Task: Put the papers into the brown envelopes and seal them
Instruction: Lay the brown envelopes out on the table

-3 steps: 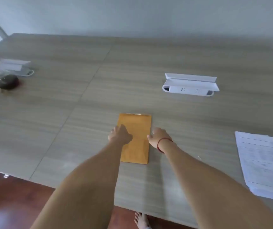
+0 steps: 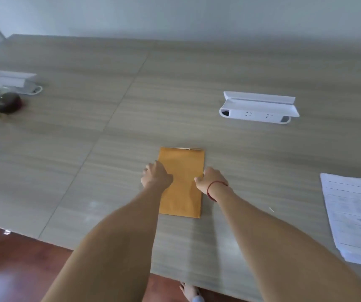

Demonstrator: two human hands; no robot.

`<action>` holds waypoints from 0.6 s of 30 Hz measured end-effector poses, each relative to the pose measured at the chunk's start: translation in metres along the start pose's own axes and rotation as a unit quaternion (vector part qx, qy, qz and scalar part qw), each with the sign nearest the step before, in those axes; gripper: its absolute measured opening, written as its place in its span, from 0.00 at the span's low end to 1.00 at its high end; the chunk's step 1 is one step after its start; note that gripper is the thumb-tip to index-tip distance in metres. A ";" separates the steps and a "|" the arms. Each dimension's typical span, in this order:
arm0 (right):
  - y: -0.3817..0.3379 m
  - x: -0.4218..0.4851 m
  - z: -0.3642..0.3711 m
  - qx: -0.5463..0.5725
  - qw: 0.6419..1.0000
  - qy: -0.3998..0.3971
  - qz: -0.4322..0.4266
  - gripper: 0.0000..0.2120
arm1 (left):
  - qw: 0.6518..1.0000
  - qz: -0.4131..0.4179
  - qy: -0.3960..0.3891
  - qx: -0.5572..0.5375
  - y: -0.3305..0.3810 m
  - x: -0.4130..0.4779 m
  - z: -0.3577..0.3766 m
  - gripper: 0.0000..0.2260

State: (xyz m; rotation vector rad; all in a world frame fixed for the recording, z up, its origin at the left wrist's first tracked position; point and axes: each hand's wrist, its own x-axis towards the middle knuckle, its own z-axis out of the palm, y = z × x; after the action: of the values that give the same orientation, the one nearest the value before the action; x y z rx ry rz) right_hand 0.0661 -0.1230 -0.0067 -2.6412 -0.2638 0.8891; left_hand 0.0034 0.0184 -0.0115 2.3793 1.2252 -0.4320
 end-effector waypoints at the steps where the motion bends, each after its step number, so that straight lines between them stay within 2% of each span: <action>1: -0.003 0.002 0.000 0.011 1.000 0.007 0.016 0.19 | 1.000 -0.016 0.007 -0.024 -0.002 0.004 0.000 0.22; 8: -0.019 0.021 0.010 0.050 0.993 0.032 0.098 0.21 | 0.991 -0.054 -0.001 -0.119 -0.006 0.027 0.008 0.29; 13: -0.017 0.026 0.007 0.120 0.984 -0.007 0.133 0.16 | 0.986 -0.084 -0.011 -0.140 -0.005 0.031 0.010 0.33; 18: -0.013 0.029 0.008 0.152 0.980 -0.028 0.127 0.12 | 0.984 -0.106 -0.007 -0.143 -0.005 0.031 0.009 0.25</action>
State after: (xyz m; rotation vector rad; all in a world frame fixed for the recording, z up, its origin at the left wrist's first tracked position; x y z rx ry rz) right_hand 0.0836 -0.1009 -0.0236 -2.3991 0.1893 0.9950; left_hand 0.0162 0.0382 -0.0344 2.0109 1.4358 -0.3124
